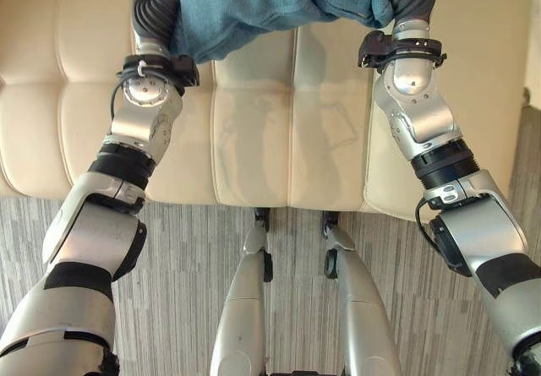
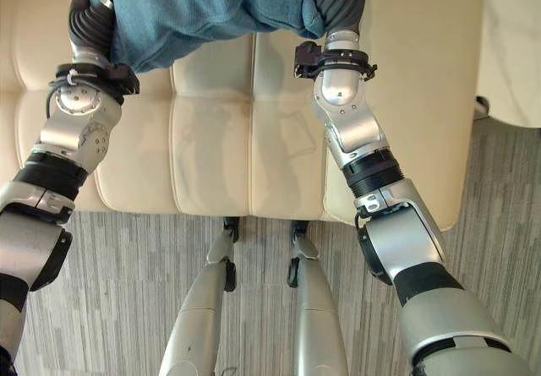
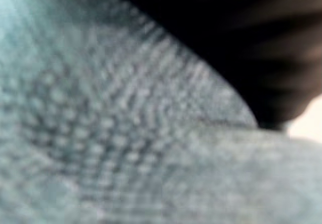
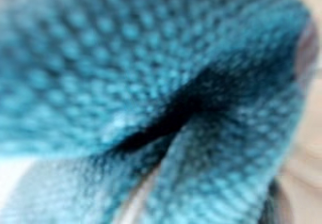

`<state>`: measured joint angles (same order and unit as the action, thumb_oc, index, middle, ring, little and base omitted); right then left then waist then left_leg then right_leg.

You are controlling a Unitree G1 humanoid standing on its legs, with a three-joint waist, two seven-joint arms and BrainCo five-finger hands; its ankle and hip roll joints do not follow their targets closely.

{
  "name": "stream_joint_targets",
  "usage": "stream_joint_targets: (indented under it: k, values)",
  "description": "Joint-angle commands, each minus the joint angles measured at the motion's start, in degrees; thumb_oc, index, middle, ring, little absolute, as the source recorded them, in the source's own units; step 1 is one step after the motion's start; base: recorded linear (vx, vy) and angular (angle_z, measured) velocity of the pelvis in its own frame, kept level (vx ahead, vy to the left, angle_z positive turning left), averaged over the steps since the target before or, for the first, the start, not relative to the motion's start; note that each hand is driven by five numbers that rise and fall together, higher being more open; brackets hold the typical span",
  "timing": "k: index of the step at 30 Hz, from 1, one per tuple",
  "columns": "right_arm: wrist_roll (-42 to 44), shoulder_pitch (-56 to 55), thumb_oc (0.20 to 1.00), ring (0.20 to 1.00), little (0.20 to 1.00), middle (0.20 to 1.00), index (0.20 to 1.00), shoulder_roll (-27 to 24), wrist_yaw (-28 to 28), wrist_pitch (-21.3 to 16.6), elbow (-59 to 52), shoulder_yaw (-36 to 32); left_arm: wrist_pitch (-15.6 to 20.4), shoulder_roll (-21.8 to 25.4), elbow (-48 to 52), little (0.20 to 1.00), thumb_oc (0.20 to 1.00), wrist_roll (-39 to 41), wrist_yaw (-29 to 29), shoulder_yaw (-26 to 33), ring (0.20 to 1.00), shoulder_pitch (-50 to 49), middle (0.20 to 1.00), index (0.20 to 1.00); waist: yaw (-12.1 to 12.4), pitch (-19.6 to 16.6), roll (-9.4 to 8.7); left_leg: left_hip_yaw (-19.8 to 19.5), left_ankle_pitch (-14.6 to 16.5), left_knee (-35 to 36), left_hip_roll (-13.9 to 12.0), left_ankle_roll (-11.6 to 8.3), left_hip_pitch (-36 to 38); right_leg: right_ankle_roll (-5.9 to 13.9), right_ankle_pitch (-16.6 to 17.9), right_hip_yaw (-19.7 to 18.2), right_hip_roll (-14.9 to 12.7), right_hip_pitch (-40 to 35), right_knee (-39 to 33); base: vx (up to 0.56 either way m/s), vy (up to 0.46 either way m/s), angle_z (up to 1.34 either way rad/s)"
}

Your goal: Pick up all the scattered cushions and arrange them neatly on the sofa.

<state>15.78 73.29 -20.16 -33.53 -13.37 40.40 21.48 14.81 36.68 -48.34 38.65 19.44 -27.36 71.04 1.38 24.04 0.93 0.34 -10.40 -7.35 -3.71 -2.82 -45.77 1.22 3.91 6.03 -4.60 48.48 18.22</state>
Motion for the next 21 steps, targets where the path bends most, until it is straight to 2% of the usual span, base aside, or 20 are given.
stream_joint_targets:
  k: [1,2,3,4,5,9,11,15,21]
  values:
    - [-1.6,12.2,1.0,1.0,1.0,1.0,1.0,3.7,-0.6,0.0,6.3,7.1,5.2,-2.2,-1.6,0.2,0.2,-7.5,5.1,-2.1,0.2,16.8,0.2,0.2,0.3,-1.0,-2.37,-1.9,13.2,-9.3,2.7,-0.34,-4.7,4.98,-8.6,0.1,-2.7,-2.1,-1.1,0.01,-0.072,0.11]
    - [-1.2,13.0,1.0,1.0,1.0,1.0,1.0,3.1,-0.2,0.5,8.5,8.2,4.5,-2.7,-4.4,0.482,0.482,-9.4,6.4,-2.9,0.482,19.0,0.482,0.482,0.2,-1.0,-2.66,-2.2,13.0,-9.4,2.6,-0.34,-5.6,5.1,-8.4,0.3,-2.8,-1.1,-0.8,0.01,-0.08,0.14]
    - [-0.7,14.0,1.0,1.0,1.0,1.0,1.0,2.9,-0.3,1.7,10.4,9.1,3.5,-2.5,-6.2,1.0,1.0,-11.1,8.0,-3.2,1.0,20.6,1.0,1.0,0.3,-1.0,-2.92,-2.2,12.9,-9.3,2.8,-0.39,-6.3,5.14,-8.5,0.5,-2.6,-0.4,-0.7,0.01,-0.041,0.15]
    - [-0.6,14.4,1.0,1.0,1.0,1.0,1.0,2.9,-0.2,1.6,10.6,9.1,3.4,-2.6,-6.3,1.0,1.0,-11.2,8.2,-3.3,1.0,20.9,1.0,1.0,0.2,-1.0,-2.91,-2.3,12.8,-9.3,2.8,-0.39,-6.5,5.14,-8.5,0.6,-2.7,-0.2,-0.6,0.02,-0.068,0.14]
    - [1.4,15.1,1.0,1.0,1.0,1.0,1.0,2.3,0.4,2.2,14.0,10.1,1.9,-3.7,-9.9,1.0,1.0,-13.0,9.7,-4.0,1.0,23.4,1.0,1.0,0.2,-0.7,-3.38,-2.4,12.5,-9.0,2.8,-0.46,-7.8,5.23,-8.3,1.0,-2.7,0.9,-0.6,0.02,-0.052,0.11]
    - [1.2,13.9,1.0,1.0,1.0,1.0,1.0,2.4,-1.1,4.1,15.5,9.7,1.7,-4.3,-9.3,1.0,1.0,-11.1,10.1,-2.3,1.0,22.4,1.0,1.0,0.5,-1.0,-3.67,-2.9,12.0,-8.1,3.3,-0.44,-8.9,5.46,-8.0,1.8,-2.7,1.6,-1.6,0.02,-0.044,0.14]
    - [0.6,14.1,1.0,1.0,1.0,1.0,1.0,2.8,-1.1,4.4,17.3,10.7,1.1,-4.0,-12.2,1.0,1.0,-11.2,9.9,-2.7,1.0,23.1,1.0,1.0,0.5,-1.7,-3.64,-2.8,11.9,-7.5,3.5,-0.28,-8.4,5.47,-7.8,1.8,-2.5,1.5,-1.9,0.01,0.016,0.04]
    - [0.7,13.7,1.0,1.0,1.0,1.0,1.0,3.0,-0.6,4.9,19.0,11.4,0.2,-3.5,-14.8,1.0,1.0,-9.7,8.7,-2.4,1.0,22.8,1.0,1.0,0.5,-2.1,-3.43,-2.6,11.5,-6.6,3.7,-0.23,-7.6,5.39,-7.5,1.8,-2.3,1.1,-2.4,0.0,0.0,0.0]
    - [1.2,11.6,1.0,1.0,1.0,1.0,1.0,0.4,0.6,6.3,19.9,11.0,-0.4,-1.5,-15.9,1.0,1.0,-6.9,4.6,-1.9,1.0,19.5,1.0,1.0,0.7,-2.4,-2.95,-2.5,10.9,-5.2,3.7,-0.23,-3.8,5.19,-7.0,2.0,-2.2,-2.4,-4.0,0.0,0.0,0.0]
